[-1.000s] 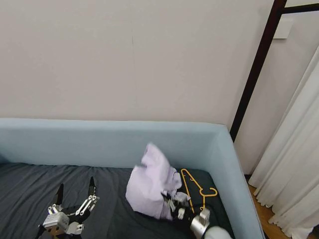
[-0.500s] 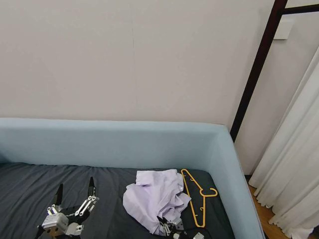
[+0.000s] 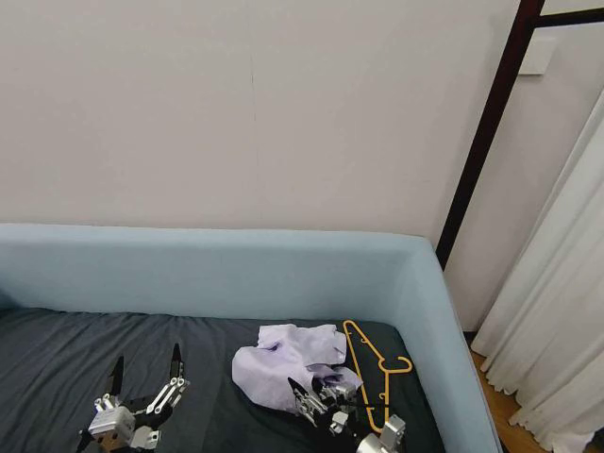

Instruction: Pick up the clothes from the sofa and hang them on the clothes hanger.

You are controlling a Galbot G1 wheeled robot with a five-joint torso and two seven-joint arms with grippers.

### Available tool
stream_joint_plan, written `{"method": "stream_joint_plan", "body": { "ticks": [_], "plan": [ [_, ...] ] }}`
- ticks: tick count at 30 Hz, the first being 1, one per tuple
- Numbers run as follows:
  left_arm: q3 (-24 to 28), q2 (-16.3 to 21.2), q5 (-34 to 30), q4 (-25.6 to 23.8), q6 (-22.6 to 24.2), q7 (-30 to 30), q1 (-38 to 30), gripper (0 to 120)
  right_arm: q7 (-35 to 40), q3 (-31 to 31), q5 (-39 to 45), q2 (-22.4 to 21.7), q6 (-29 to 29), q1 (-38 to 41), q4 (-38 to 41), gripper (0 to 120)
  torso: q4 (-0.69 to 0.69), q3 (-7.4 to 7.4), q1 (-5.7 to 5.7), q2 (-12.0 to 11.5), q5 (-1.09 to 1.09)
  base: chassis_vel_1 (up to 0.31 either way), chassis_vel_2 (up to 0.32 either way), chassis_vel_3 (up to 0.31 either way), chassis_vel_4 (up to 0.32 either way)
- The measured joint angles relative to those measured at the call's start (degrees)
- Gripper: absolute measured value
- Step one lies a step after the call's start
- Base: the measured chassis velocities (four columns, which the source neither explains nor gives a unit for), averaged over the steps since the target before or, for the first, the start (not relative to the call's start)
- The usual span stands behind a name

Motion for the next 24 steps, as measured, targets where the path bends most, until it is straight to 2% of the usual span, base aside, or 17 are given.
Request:
{"method": "stream_joint_plan", "body": {
  "ticks": [1, 3, 5, 6, 9, 13, 18, 24],
  "plan": [
    [0.00, 0.00, 0.00, 0.00, 0.00, 0.00, 0.00, 100, 0.00, 0.00, 0.00, 0.00, 0.00, 0.00, 0.00, 65, 0.00, 0.00, 0.00, 0.00, 0.00, 0.000, 0.000, 0.000, 0.000],
    [0.01, 0.04, -0.09, 0.46, 0.21, -0.02, -0.47, 100, 4.27, -1.42, -2.94, 0.17, -2.52, -0.89, -0.13, 75, 0.00, 0.00, 0.00, 0.00, 0.00, 0.000, 0.000, 0.000, 0.000],
    [0.04, 0.10, -0.18, 0.90, 0.53, -0.11, -0.94, 100, 9.96, -2.78, -4.66, 0.65, -8.50, -1.40, 0.03, 86, 0.00, 0.00, 0.00, 0.00, 0.01, 0.000, 0.000, 0.000, 0.000],
    [0.04, 0.10, -0.18, 0.90, 0.53, -0.11, -0.94, 100, 9.96, -2.78, -4.66, 0.65, -8.50, -1.40, 0.03, 86, 0.00, 0.00, 0.00, 0.00, 0.01, 0.000, 0.000, 0.000, 0.000],
    [-0.05, 0.27, -0.36, 1.26, 0.67, -0.32, -1.36, 100, 20.39, -3.77, 1.47, 0.74, -20.44, -1.12, 2.95, 96, 0.00, 0.00, 0.00, 0.00, 0.00, 0.000, 0.000, 0.000, 0.000],
    [-0.63, 0.37, -0.85, 1.55, 0.67, -0.59, -1.49, 100, 25.78, -3.44, 8.59, 0.41, -26.59, -0.35, 6.21, 100, 0.01, 0.00, 0.00, 0.00, 0.00, 0.000, 0.000, 0.000, 0.000],
    [-1.15, 0.47, -1.29, 1.66, 0.58, -0.64, -1.63, 100, 28.70, -2.38, 12.89, 0.30, -28.25, 0.92, 8.58, 100, 0.01, 0.00, 0.00, 0.00, -0.01, 0.000, 0.000, 0.000, 0.000],
    [-3.07, 2.31, -1.51, 3.81, 0.09, -0.61, -1.85, 100, 29.46, 1.35, 15.83, 4.84, -21.66, 4.65, 3.47, 100, 0.01, 0.00, 0.00, 0.00, 0.00, 0.000, 0.000, 0.000, 0.000]
  ]
}}
